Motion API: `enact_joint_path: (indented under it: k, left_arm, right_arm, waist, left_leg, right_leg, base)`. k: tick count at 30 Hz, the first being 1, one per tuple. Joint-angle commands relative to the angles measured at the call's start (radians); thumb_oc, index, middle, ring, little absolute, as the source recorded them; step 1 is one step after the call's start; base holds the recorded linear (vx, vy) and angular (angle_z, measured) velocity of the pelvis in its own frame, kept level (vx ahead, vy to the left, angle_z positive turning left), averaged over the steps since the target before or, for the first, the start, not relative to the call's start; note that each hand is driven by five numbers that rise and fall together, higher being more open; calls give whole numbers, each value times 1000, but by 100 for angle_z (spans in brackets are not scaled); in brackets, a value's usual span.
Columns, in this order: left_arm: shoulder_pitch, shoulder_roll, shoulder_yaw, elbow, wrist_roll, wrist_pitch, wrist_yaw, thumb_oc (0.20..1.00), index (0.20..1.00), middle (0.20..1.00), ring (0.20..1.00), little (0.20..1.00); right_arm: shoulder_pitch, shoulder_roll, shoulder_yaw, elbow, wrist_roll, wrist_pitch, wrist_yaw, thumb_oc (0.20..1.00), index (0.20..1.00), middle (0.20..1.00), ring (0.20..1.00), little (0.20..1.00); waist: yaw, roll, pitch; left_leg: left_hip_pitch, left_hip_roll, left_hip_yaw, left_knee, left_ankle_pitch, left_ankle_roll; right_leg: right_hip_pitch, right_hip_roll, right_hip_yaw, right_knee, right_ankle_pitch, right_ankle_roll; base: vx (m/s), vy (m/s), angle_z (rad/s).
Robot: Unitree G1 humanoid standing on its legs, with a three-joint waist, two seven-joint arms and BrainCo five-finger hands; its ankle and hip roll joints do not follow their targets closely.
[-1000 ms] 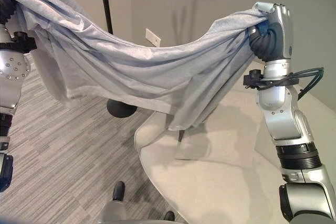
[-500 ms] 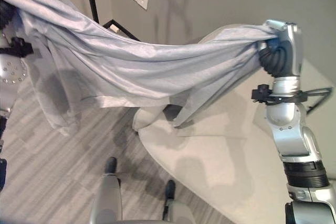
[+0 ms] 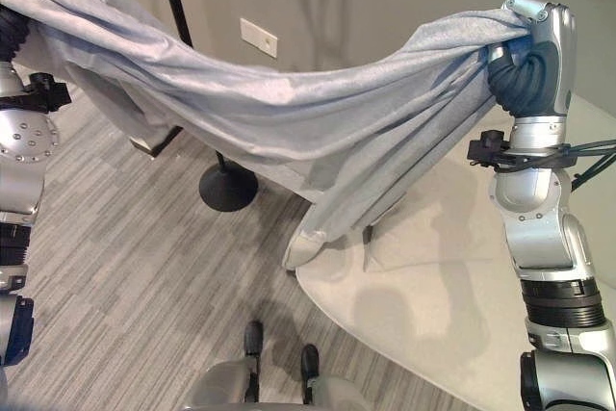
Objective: Hang the clothes on the sofa on the clothes rack.
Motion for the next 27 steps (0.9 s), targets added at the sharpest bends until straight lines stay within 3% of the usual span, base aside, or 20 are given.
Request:
enact_joint_path:
  k: [1,2,3,6,8,9,10,12,14,16,17,20,21,22,23,24,27]
  left_arm:
    - [-79,18,12,-19,-9,-49,24,200,200,200,200,200]
    - [-88,28,3,-3,-14,-47,31,200,200,200,200,200]
    - [-98,28,-5,4,-15,-49,33,200,200,200,200,200]
    - [-110,35,-31,14,-26,-62,60,200,200,200,200,200]
    - [-104,46,-26,11,-29,-57,58,200,200,200,200,200]
    - [-102,44,-15,-6,-11,-59,62,200,200,200,200,200]
    - [-101,43,-13,-6,-10,-59,62,200,200,200,200,200]
    - [-114,50,-18,-23,0,-59,62,200,200,200,200,200]
    - [-120,76,-15,-53,13,-55,69,200,200,200,200,200]
    - [-116,88,-9,-65,21,-53,69,200,200,200,200,200]
    - [-109,82,-4,-71,20,-53,63,200,200,200,200,200]
    - [-103,74,2,-73,18,-54,54,200,200,200,200,200]
    - [-113,62,0,-71,13,-55,47,200,200,200,200,200]
    - [-99,53,-7,-79,22,-51,32,200,200,200,200,200]
    - [-96,44,-6,-86,25,-47,28,200,200,200,200,200]
    - [-100,19,-8,-91,32,-44,17,200,200,200,200,200]
    - [-73,-5,19,-95,31,-63,16,200,200,200,200,200]
  right_arm:
    - [0,-38,-78,3,38,-25,-22,200,200,200,200,200]
    - [1,-44,-87,7,38,-26,-37,200,200,200,200,200]
    - [2,-44,-90,10,38,-27,-39,200,200,200,200,200]
    - [0,-45,-92,29,17,-20,-82,200,200,200,200,200]
    - [3,-38,-80,19,9,-15,-65,200,200,200,200,200]
    - [2,-29,-84,8,-22,-6,-64,200,200,200,200,200]
    - [0,-30,-82,8,-24,-5,-64,200,200,200,200,200]
    - [-17,-7,-77,15,-15,-4,-73,200,200,200,200,200]
    - [-63,14,-49,24,-16,0,-87,200,200,200,200,200]
    - [-75,24,-34,28,-12,-4,-88,200,200,200,200,200]
    - [-69,32,-33,22,-11,-5,-78,200,200,200,200,200]
    - [-62,35,-36,16,-8,-12,-65,200,200,200,200,200]
    - [-58,30,-38,13,-2,-20,-60,200,200,200,200,200]
    - [-47,8,-59,26,-50,-6,-90,200,200,200,200,200]
    - [-40,6,-61,26,-59,-5,-99,200,200,200,200,200]
    - [-22,18,-46,-10,-40,-17,-36,200,200,200,200,200]
    - [-1,43,-71,-10,-10,-29,-36,200,200,200,200,200]
  waist:
    - [24,-35,-77]
    - [35,-39,-79]
    - [29,-40,-84]
    - [47,-38,-83]
    - [48,-29,-95]
    - [34,6,-111]
    - [35,4,-111]
    - [27,15,-116]
    - [25,16,-119]
    - [26,11,-122]
    - [19,7,-132]
    - [20,-2,-145]
    - [10,-1,-140]
    - [9,1,-132]
    - [9,6,-130]
    - [-3,8,-124]
    - [-7,2,-127]
  left_leg:
    - [-8,122,65,29,-101,-142]
    - [-58,182,47,-4,-43,-166]
    - [-64,181,38,-14,-31,-170]
    - [-150,249,7,-74,21,-211]
    - [-132,250,-6,-85,23,-216]
    - [-115,233,20,-55,22,-225]
    - [-115,229,23,-54,20,-222]
    - [-99,200,47,-58,11,-215]
    - [-71,168,83,-91,0,-195]
    - [-59,159,105,-110,7,-186]
    - [-42,145,112,-118,-8,-173]
    - [-23,135,128,-121,-29,-165]
    - [-5,114,133,-121,-39,-154]
    - [10,96,139,-121,-55,-138]
    - [16,94,133,-121,-62,-135]
    - [40,74,111,-121,-64,-135]
    - [80,78,127,-121,-73,-140]
  right_leg:
    - [-9,21,-67,11,-10,97]
    - [1,-13,-83,-7,-28,99]
    - [-4,-12,-92,-10,-27,97]
    - [47,-68,-111,-54,-68,116]
    - [61,-83,-96,-59,-69,122]
    - [69,-146,-100,-59,-41,141]
    - [68,-150,-97,-60,-39,144]
    - [45,-194,-97,-51,24,158]
    - [3,-226,-86,-30,137,158]
    - [-6,-222,-56,-21,164,158]
    - [-12,-188,-5,-8,157,158]
    - [-25,-136,19,-10,144,158]
    - [-61,-57,38,-36,89,148]
    - [-75,-20,35,-38,57,136]
    - [-70,-21,28,-29,45,135]
    - [-50,7,52,-38,46,136]
    - [-22,27,39,-75,62,133]
  base:
    - [165,224,54]
    - [128,154,30]
    - [187,256,27]
    - [188,318,27]
    - [238,471,0]
    - [214,506,-49]
    - [259,660,-65]
    - [69,358,-30]
    - [76,452,-29]
    - [66,283,-61]
    - [110,207,-57]
    - [87,146,-12]
    - [154,172,-12]
    - [133,134,-15]
    - [162,68,24]
    - [161,26,47]
    - [150,-3,83]
